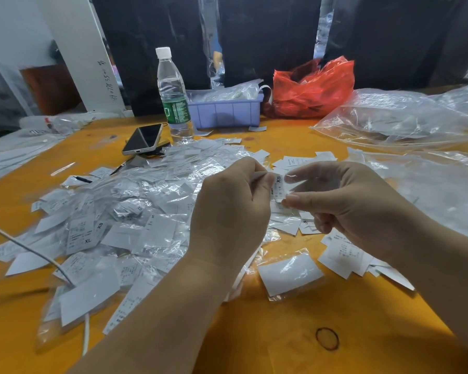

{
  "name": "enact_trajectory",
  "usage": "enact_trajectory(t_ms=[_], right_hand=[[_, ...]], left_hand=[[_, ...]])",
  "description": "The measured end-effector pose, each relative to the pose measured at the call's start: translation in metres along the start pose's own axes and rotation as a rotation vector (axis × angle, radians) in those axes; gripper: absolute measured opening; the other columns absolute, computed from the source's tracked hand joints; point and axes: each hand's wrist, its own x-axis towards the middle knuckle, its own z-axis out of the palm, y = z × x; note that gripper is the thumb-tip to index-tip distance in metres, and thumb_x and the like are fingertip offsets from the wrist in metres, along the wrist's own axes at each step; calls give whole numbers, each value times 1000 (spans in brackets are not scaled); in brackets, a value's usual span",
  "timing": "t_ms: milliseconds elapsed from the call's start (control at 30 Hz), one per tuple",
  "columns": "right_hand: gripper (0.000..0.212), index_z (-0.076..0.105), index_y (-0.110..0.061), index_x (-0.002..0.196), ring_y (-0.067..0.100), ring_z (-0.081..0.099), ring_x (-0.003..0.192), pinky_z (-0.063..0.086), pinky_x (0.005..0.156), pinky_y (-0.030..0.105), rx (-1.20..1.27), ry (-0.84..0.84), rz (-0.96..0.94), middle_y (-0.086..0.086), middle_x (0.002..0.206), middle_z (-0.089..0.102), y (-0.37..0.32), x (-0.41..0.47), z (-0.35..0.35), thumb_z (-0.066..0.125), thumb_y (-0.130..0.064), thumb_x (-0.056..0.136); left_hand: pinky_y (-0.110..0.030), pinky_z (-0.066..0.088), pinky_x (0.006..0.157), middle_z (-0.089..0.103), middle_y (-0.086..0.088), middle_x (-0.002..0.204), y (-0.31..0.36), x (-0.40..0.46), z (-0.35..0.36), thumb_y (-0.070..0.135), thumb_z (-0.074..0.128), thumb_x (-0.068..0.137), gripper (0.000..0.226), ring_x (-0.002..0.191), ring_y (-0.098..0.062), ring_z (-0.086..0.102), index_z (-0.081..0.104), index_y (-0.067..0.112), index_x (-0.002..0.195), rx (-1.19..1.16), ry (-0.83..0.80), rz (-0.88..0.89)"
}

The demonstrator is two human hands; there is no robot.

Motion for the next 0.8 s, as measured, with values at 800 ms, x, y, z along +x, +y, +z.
enact_trajectory(t_ms=[800], right_hand=[[52, 65, -10, 102, 13, 51, 44, 45, 39, 25, -36, 14, -48, 5, 74, 73, 3, 2, 0, 80, -16, 53]], left_hand=[[-22, 44, 52, 64, 9, 72, 4, 4, -3, 20, 55, 98, 21, 67, -9, 53, 72, 23, 86, -553, -364, -569]])
